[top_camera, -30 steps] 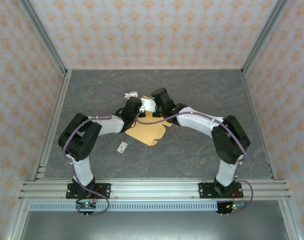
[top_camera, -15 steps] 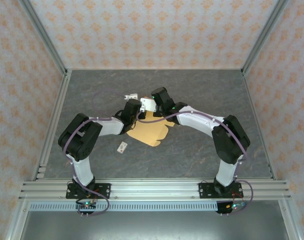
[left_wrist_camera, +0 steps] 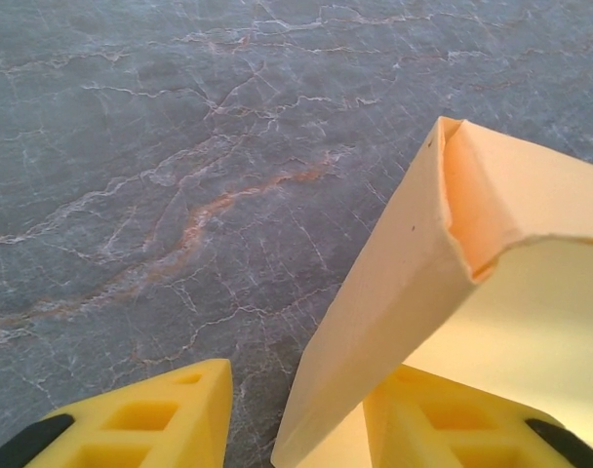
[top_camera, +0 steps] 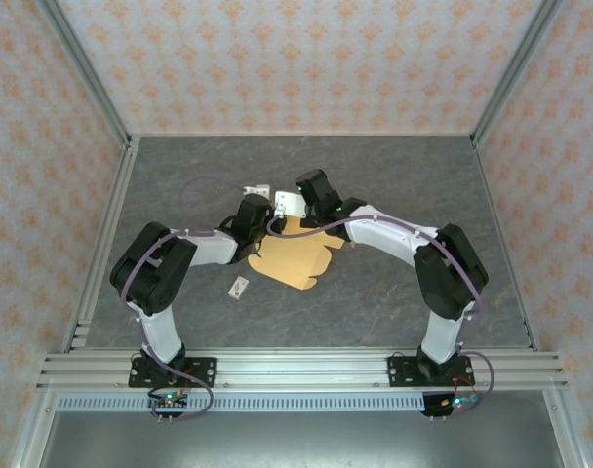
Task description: Fold the paper box
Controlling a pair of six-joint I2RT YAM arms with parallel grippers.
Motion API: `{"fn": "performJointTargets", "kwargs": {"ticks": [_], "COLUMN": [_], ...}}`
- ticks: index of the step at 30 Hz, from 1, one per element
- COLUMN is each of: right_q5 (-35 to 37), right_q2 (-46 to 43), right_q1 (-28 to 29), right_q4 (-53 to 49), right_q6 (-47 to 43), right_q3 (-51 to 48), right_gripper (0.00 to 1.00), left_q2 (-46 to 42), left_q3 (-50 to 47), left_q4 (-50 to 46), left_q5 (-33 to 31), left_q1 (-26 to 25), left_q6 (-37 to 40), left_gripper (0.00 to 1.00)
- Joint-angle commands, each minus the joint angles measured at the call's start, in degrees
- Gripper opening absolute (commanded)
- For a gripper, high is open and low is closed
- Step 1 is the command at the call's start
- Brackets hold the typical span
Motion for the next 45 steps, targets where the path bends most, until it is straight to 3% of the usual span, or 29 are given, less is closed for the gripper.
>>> {"fn": "performJointTargets", "kwargs": {"ticks": [1, 15, 22, 30, 36, 45], "right_q5": [1.12, 1.20, -0.58, -3.18, 0.58, 5.49], "right_q2": [-0.36, -0.55, -1.32, -2.52, -1.28, -0.50], "right_q1": [-0.55, -0.55, -0.50, -0.43, 0.70, 1.72], "right_q4": [-4.03, -4.01, -3.99, -3.86, -0.20, 9.68], "right_q6": [-1.15, -1.46, -2.15, -2.24, -3.39, -7.46], "right_q3": [2.26, 1.81, 0.90, 0.21, -1.25, -6.50], "right_gripper": [0.00, 0.00, 0.00, 0.00, 0.00, 0.00], "left_q2": [-1.04, -2.75, 0.11, 2.84, 3.56, 4.16], "left_q3": [-1.25, -2.53, 0.89, 2.62, 2.58, 1.80], "left_q4": [1.08, 2.28, 1.98, 4.25, 5.48, 7.85], "left_q5": [0.81, 4.62, 6.13, 7.15, 7.00, 7.22], "left_q1": [1.21, 2.36, 2.43, 2.71, 2.71, 2.71], "left_q6": [1.74, 4.78, 7.13, 6.77, 5.75, 5.83], "left_gripper": [0.43, 0.47, 0.43, 0.30, 0.24, 0.28]}}
